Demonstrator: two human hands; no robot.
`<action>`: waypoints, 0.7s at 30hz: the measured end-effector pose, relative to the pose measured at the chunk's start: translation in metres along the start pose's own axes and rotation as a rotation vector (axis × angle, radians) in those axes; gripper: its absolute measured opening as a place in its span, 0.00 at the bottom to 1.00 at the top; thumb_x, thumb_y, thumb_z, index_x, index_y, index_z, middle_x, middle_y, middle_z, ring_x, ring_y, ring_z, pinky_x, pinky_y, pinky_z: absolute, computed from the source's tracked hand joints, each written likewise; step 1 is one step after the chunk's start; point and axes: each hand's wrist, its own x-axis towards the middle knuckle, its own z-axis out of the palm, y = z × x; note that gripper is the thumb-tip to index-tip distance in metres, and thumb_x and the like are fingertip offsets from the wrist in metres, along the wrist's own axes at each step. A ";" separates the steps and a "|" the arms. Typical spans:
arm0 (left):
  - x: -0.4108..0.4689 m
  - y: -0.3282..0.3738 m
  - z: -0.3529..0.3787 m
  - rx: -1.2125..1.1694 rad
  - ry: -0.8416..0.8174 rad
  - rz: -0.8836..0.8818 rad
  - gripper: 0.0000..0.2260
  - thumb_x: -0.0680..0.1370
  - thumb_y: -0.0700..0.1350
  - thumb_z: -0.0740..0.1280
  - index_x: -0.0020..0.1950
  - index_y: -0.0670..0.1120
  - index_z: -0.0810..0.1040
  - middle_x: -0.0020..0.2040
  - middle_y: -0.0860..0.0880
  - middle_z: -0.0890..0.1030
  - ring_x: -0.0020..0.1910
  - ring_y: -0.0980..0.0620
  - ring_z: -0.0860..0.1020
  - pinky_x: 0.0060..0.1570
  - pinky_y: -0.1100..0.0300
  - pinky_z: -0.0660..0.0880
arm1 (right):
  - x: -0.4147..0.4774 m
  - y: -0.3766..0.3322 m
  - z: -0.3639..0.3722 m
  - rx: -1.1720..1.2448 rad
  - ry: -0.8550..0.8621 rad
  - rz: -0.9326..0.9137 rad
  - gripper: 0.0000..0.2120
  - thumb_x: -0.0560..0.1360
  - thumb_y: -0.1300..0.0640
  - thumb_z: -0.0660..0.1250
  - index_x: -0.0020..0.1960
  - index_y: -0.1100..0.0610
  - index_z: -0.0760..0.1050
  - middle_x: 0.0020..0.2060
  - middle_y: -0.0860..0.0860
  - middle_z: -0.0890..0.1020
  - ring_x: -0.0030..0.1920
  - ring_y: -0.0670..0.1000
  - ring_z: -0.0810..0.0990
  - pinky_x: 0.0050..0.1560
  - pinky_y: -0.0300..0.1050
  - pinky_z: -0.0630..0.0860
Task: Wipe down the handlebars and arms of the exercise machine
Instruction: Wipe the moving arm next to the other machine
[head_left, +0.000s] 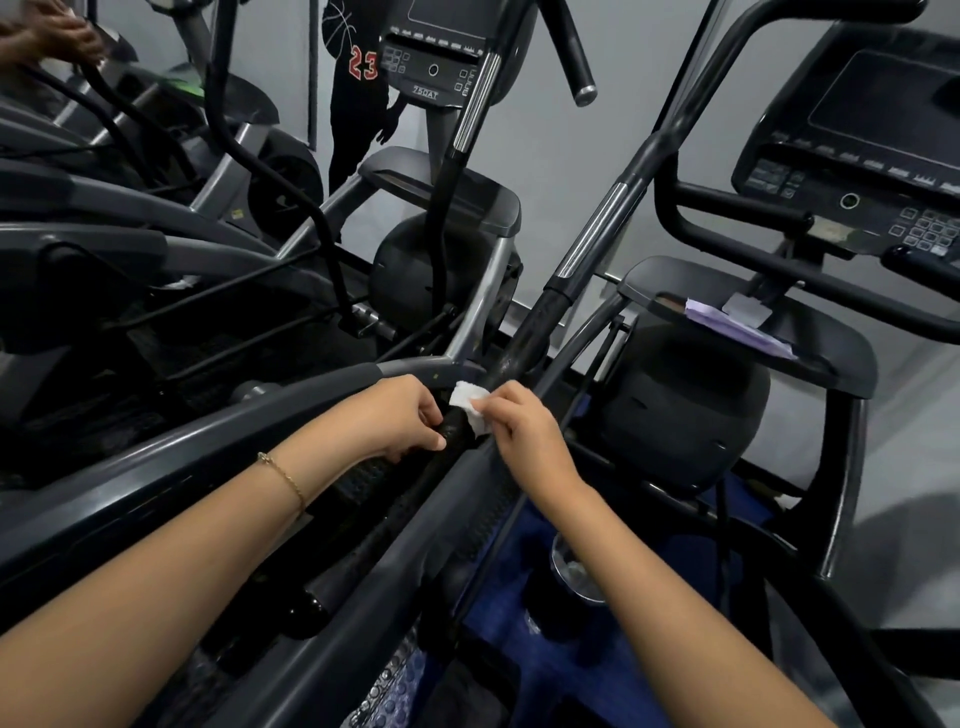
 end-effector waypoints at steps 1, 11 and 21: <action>0.000 0.001 0.000 -0.002 -0.008 -0.011 0.13 0.73 0.42 0.72 0.57 0.42 0.78 0.46 0.49 0.79 0.41 0.49 0.79 0.31 0.63 0.76 | 0.009 0.005 0.000 -0.017 0.001 0.023 0.10 0.71 0.70 0.64 0.49 0.63 0.81 0.38 0.56 0.75 0.40 0.54 0.74 0.40 0.41 0.68; -0.004 0.004 0.003 0.018 0.059 -0.084 0.12 0.72 0.43 0.73 0.55 0.44 0.79 0.45 0.51 0.79 0.48 0.45 0.82 0.38 0.59 0.77 | 0.006 -0.001 -0.004 -0.039 -0.123 -0.031 0.13 0.73 0.71 0.61 0.53 0.62 0.80 0.46 0.59 0.78 0.47 0.58 0.75 0.46 0.48 0.72; 0.000 -0.001 0.005 0.101 0.089 -0.084 0.13 0.72 0.48 0.72 0.55 0.50 0.79 0.50 0.51 0.82 0.50 0.53 0.80 0.56 0.54 0.76 | 0.080 0.042 -0.031 -0.226 -0.191 0.206 0.05 0.77 0.62 0.59 0.45 0.54 0.68 0.46 0.53 0.68 0.52 0.57 0.71 0.50 0.52 0.68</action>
